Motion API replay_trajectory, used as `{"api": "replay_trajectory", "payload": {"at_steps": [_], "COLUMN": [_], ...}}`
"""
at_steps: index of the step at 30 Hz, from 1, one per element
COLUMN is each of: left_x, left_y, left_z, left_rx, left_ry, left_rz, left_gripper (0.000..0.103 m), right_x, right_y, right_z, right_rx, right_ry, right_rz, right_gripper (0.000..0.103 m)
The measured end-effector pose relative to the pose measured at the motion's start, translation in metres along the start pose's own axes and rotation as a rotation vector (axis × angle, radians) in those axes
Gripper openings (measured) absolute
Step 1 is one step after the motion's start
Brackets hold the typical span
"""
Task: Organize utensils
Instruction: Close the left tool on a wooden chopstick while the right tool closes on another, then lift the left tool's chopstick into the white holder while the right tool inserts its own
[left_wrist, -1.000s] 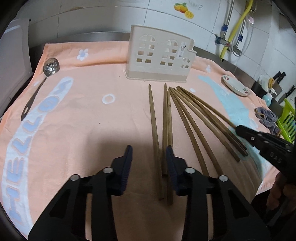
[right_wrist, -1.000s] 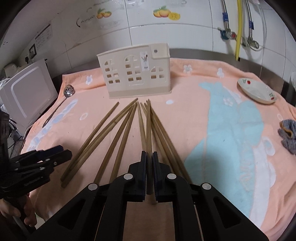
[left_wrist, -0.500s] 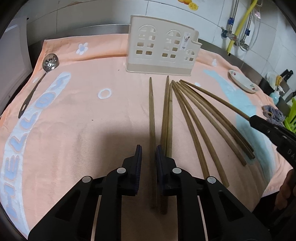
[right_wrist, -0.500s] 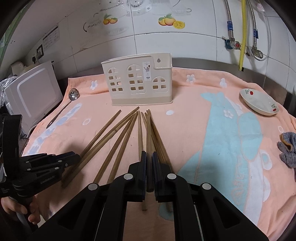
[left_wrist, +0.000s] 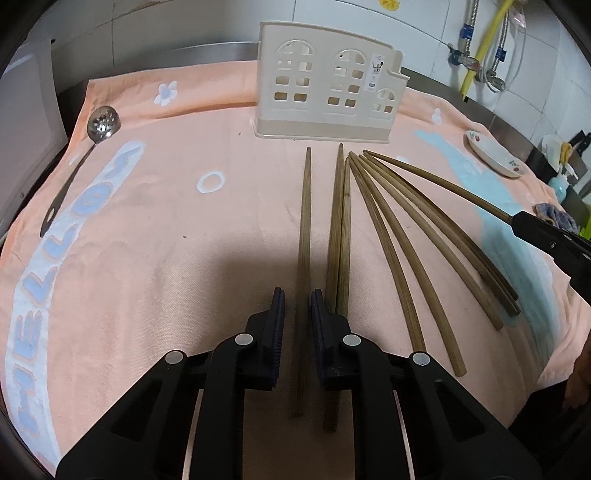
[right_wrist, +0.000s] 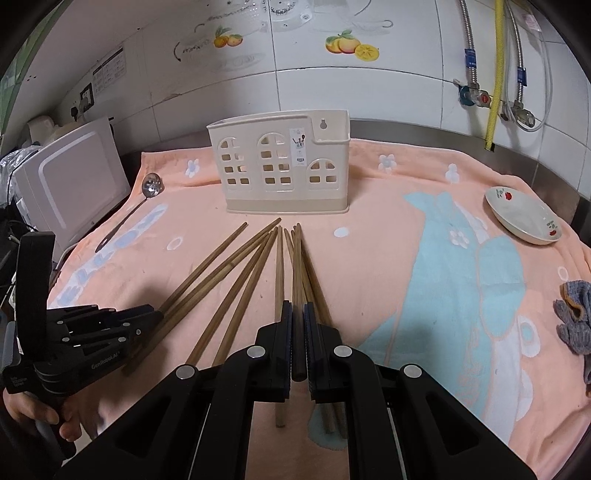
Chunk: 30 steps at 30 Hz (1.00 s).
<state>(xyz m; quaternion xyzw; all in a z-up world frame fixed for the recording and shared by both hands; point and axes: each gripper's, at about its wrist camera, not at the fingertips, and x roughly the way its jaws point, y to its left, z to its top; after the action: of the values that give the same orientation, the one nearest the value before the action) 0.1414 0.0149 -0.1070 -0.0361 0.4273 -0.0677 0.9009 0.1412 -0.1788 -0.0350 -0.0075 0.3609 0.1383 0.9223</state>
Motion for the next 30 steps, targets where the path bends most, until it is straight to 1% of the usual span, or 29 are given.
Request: {"api": "replay_trajectory", "payload": {"at_steps": [3,5,10,13,17,20,24,30], "left_x": [0.001,0.002,0.004,0.004,0.003,-0.003,-0.024,-0.051], "left_y": [-0.004,-0.007,-0.006,-0.005,-0.003,0.0,0.0,-0.001], "left_z": [-0.001,0.001,0.008,0.01,0.013,0.017,0.031,0.058], "left_rx": [0.026,0.054,0.068,0.063,0.047,0.029,0.035,0.057], "left_ry": [0.005,0.024,0.071,0.082,0.081,0.059,-0.015,-0.112], "left_rz": [0.011,0.02,0.007,0.013,-0.007,-0.019,-0.026,-0.032], "left_gripper": [0.014,0.014,0.014,0.009,0.005,0.005,0.005,0.005], "right_x": [0.001,0.003,0.005,0.005,0.001,-0.003,-0.011,-0.024], "right_y": [0.001,0.001,0.0,-0.002,-0.004,-0.005,-0.005,-0.008], "right_z": [0.002,0.002,0.004,0.005,0.009,0.015,0.027,0.058], "right_rx": [-0.004,-0.006,0.003,0.006,0.006,0.0,-0.013,-0.034], "right_ry": [-0.001,0.003,0.004,0.001,-0.015,-0.033,-0.066,-0.123], "right_rz": [0.005,0.012,0.028,0.032,0.034,0.034,0.035,0.053], "right_gripper": [0.007,0.007,0.007,0.007,0.007,0.006,0.006,0.006]}}
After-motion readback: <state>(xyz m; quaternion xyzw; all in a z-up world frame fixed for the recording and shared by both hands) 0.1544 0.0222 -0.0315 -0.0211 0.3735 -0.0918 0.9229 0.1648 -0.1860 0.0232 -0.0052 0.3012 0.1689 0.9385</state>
